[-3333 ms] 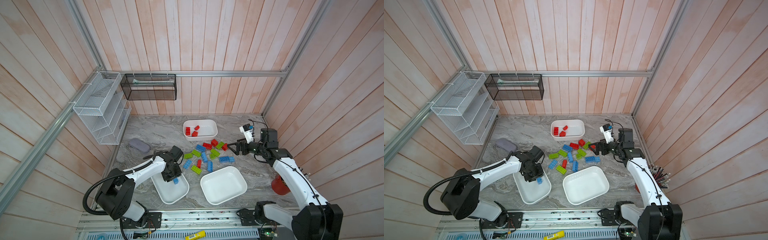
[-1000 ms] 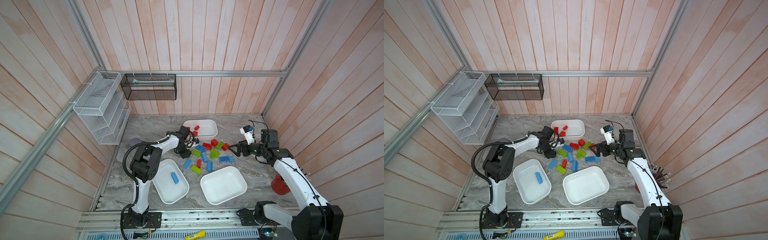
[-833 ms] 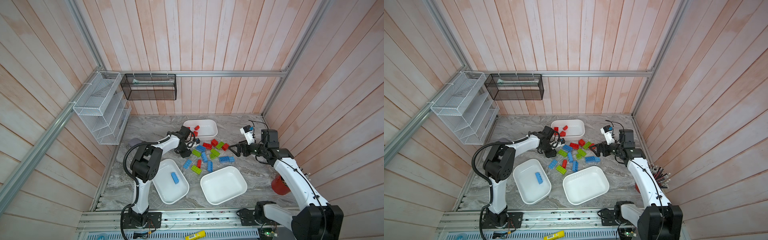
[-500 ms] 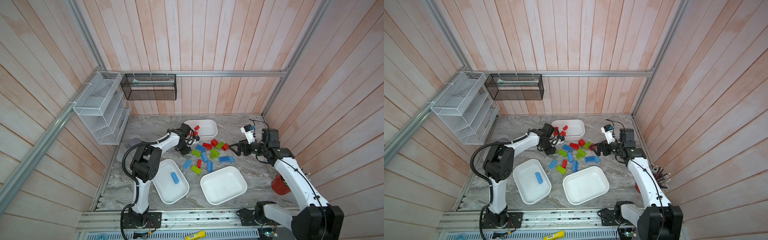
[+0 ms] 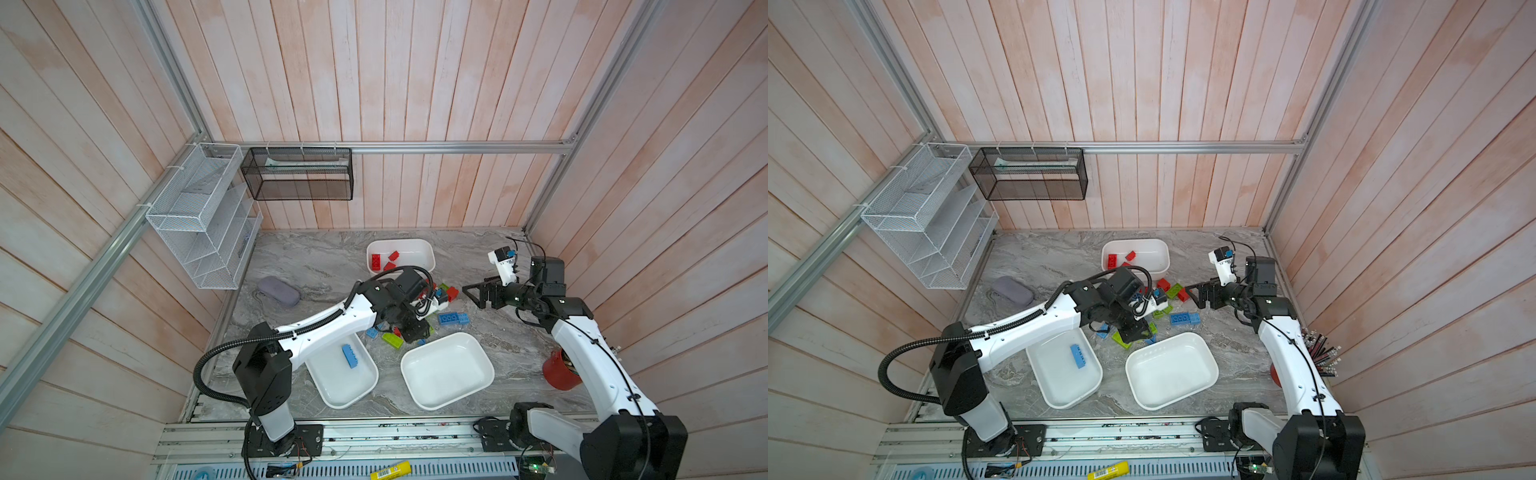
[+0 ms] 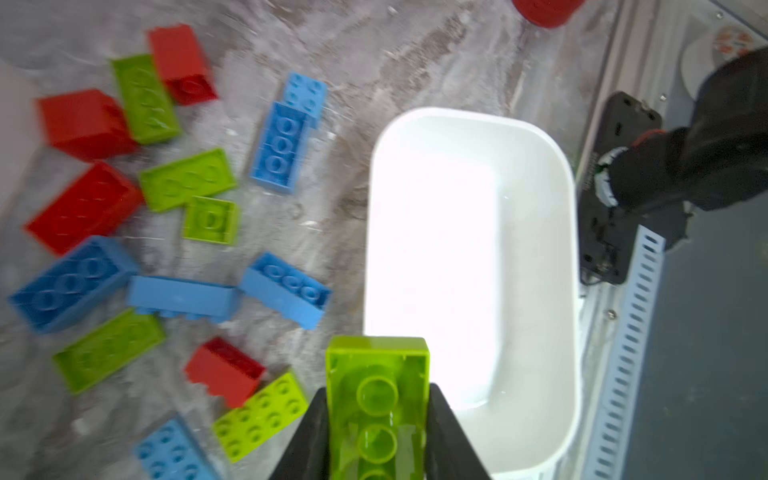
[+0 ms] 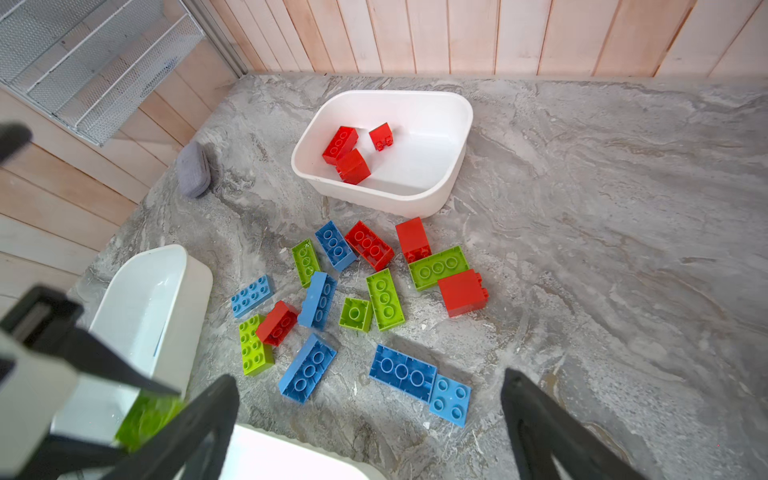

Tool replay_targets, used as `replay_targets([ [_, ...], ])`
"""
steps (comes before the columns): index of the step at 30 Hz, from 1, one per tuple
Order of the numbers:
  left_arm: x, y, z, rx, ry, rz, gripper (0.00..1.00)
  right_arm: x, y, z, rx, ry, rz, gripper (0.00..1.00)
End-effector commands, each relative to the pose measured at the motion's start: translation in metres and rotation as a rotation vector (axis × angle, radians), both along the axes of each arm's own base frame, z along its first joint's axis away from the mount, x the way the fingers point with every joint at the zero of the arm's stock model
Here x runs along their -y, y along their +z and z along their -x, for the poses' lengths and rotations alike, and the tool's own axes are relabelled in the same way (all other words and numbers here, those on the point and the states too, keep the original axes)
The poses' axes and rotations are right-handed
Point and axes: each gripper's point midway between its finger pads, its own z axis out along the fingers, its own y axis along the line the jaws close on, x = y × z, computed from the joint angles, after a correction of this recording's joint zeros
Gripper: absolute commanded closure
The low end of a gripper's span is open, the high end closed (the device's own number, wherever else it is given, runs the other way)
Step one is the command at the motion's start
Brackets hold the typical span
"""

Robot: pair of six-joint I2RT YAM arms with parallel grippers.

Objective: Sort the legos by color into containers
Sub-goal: 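Carry the lime-green brick with the left gripper into the other nearer tray, then lower the left gripper onto a small blue brick and grasp it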

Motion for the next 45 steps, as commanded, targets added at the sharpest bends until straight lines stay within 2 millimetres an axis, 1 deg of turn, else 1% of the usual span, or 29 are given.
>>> replay_targets([
  [1, 0.026, -0.021, 0.033, -0.098, -0.009, 0.013, 0.71, 0.005, 0.002, 0.001, 0.019, -0.016, -0.011, 0.02],
  [2, 0.034, -0.027, 0.040, -0.099, -0.027, 0.004, 0.71, 0.007, 0.001, 0.000, 0.019, -0.021, -0.011, 0.02],
  [5, 0.047, -0.046, 0.048, -0.107, -0.053, -0.023, 0.71, 0.010, 0.001, 0.000, 0.024, -0.032, -0.011, 0.02],
  [7, 0.054, -0.058, 0.052, -0.105, -0.073, -0.025, 0.71, 0.012, 0.001, 0.000, 0.026, -0.036, -0.009, 0.02],
  [9, 0.058, -0.071, 0.051, -0.102, -0.073, -0.040, 0.69, 0.013, 0.002, 0.001, 0.028, -0.043, -0.006, 0.02],
  [13, 0.062, -0.086, 0.043, -0.069, -0.068, -0.065, 0.62, 0.016, 0.005, 0.003, 0.036, -0.053, 0.001, 0.02],
  [15, 0.064, -0.091, 0.041, -0.067, -0.063, -0.077, 0.54, 0.017, 0.007, 0.004, 0.038, -0.056, 0.005, 0.02],
  [16, 0.066, -0.090, 0.041, -0.072, -0.067, -0.072, 0.48, 0.018, 0.008, 0.005, 0.040, -0.056, 0.003, 0.02],
  [17, 0.069, -0.085, 0.041, -0.075, -0.068, -0.061, 0.43, 0.018, 0.008, 0.005, 0.042, -0.058, 0.002, 0.02],
  [19, 0.072, -0.067, 0.038, -0.069, -0.063, -0.026, 0.38, 0.018, 0.009, 0.005, 0.041, -0.056, 0.000, 0.02],
  [21, 0.069, -0.043, 0.034, -0.074, -0.056, 0.004, 0.34, 0.019, 0.010, 0.005, 0.041, -0.055, 0.001, 0.02],
  [23, 0.058, -0.026, 0.029, -0.091, -0.038, 0.011, 0.32, 0.017, 0.011, 0.004, 0.043, -0.049, -0.004, 0.02],
  [25, 0.039, -0.012, 0.016, -0.090, 0.002, -0.002, 0.31, 0.016, 0.011, 0.004, 0.039, -0.042, -0.017, 0.02],
  [27, 0.015, -0.003, -0.004, -0.076, 0.070, -0.030, 0.30, 0.013, 0.011, 0.003, 0.037, -0.032, -0.031, 0.02],
  [28, -0.001, -0.001, -0.022, -0.072, 0.129, -0.044, 0.30, 0.013, 0.012, 0.002, 0.038, -0.034, -0.034, 0.02],
  [30, -0.031, -0.004, -0.046, -0.059, 0.232, -0.093, 0.30, 0.013, 0.012, 0.002, 0.037, -0.032, -0.040, 0.02],
  [31, -0.043, -0.006, -0.055, -0.056, 0.275, -0.108, 0.29, 0.013, 0.013, 0.002, 0.037, -0.033, -0.041, 0.02],
  [33, -0.073, -0.016, -0.077, -0.061, 0.388, -0.147, 0.30, 0.013, 0.013, 0.002, 0.036, -0.034, -0.042, 0.02],
  [35, -0.099, -0.028, -0.094, -0.075, 0.492, -0.190, 0.30, 0.013, 0.013, 0.002, 0.035, -0.032, -0.042, 0.02],
  [36, -0.108, -0.034, -0.099, -0.075, 0.528, -0.216, 0.30, 0.013, 0.012, 0.002, 0.030, -0.031, -0.041, 0.02],
  [37, -0.112, -0.040, -0.101, -0.074, 0.539, -0.237, 0.30, 0.013, 0.012, 0.002, 0.029, -0.029, -0.039, 0.02],
  [42, -0.129, -0.083, -0.103, -0.102, 0.640, -0.342, 0.31, 0.014, 0.012, 0.003, 0.025, -0.032, -0.029, 0.02],
  [45, -0.135, -0.099, -0.108, -0.086, 0.672, -0.382, 0.32, 0.014, 0.010, 0.004, 0.021, -0.031, -0.025, 0.02],
])
